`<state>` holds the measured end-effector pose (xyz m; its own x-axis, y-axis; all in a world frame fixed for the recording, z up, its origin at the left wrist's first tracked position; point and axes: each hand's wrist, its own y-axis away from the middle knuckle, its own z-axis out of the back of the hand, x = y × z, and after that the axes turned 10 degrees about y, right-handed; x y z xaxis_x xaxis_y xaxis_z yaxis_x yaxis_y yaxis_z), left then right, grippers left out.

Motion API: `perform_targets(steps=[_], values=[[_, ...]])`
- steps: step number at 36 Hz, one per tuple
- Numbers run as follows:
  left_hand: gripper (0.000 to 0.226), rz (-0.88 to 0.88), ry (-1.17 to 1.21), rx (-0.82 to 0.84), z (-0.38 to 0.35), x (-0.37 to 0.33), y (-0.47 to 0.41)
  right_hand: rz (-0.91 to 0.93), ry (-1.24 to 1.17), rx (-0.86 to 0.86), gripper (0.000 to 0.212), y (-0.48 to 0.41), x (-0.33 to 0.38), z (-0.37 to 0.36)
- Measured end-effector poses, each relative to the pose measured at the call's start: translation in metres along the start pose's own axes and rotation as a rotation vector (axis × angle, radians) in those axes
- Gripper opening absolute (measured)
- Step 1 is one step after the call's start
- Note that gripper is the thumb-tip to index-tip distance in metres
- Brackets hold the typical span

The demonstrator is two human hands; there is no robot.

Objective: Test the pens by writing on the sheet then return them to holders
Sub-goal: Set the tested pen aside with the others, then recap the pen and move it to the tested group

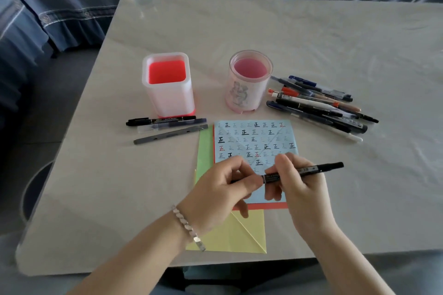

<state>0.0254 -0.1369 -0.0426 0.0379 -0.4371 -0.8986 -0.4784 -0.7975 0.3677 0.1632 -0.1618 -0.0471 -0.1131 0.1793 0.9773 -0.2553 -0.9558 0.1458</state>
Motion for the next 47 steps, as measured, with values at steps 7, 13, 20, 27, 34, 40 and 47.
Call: perform_targets(steps=[7, 13, 20, 27, 34, 40, 47], values=[[0.021, 0.342, 0.416, 0.365, -0.006, -0.028, -0.017, 0.132, 0.002, 0.039, 0.025, -0.014, 0.018, 0.017], [0.023, -0.287, -0.531, 0.088, -0.013, -0.018, -0.023, -0.014, -0.111, -0.011, 0.043, -0.022, 0.005, 0.012], [0.013, -0.506, -0.884, -0.163, 0.009, 0.028, -0.017, -0.079, 0.266, 0.28, 0.021, -0.026, -0.021, 0.006], [0.007, -0.54, -0.974, -0.632, 0.082, 0.038, -0.024, 0.247, 0.963, 0.072, 0.021, -0.086, -0.015, 0.052], [0.022, -0.469, -1.238, -0.758, 0.122, 0.045, -0.031, 0.177, 1.382, -0.125, 0.028, -0.129, -0.027, 0.075], [0.03, -0.489, -1.268, -0.838, 0.11, 0.05, -0.035, 0.19, 1.457, -0.106, 0.029, -0.136, -0.035, 0.075], [0.037, -0.745, -1.137, -0.528, 0.059, 0.036, -0.038, 0.356, 1.117, -0.043, 0.023, -0.098, -0.013, 0.066]])
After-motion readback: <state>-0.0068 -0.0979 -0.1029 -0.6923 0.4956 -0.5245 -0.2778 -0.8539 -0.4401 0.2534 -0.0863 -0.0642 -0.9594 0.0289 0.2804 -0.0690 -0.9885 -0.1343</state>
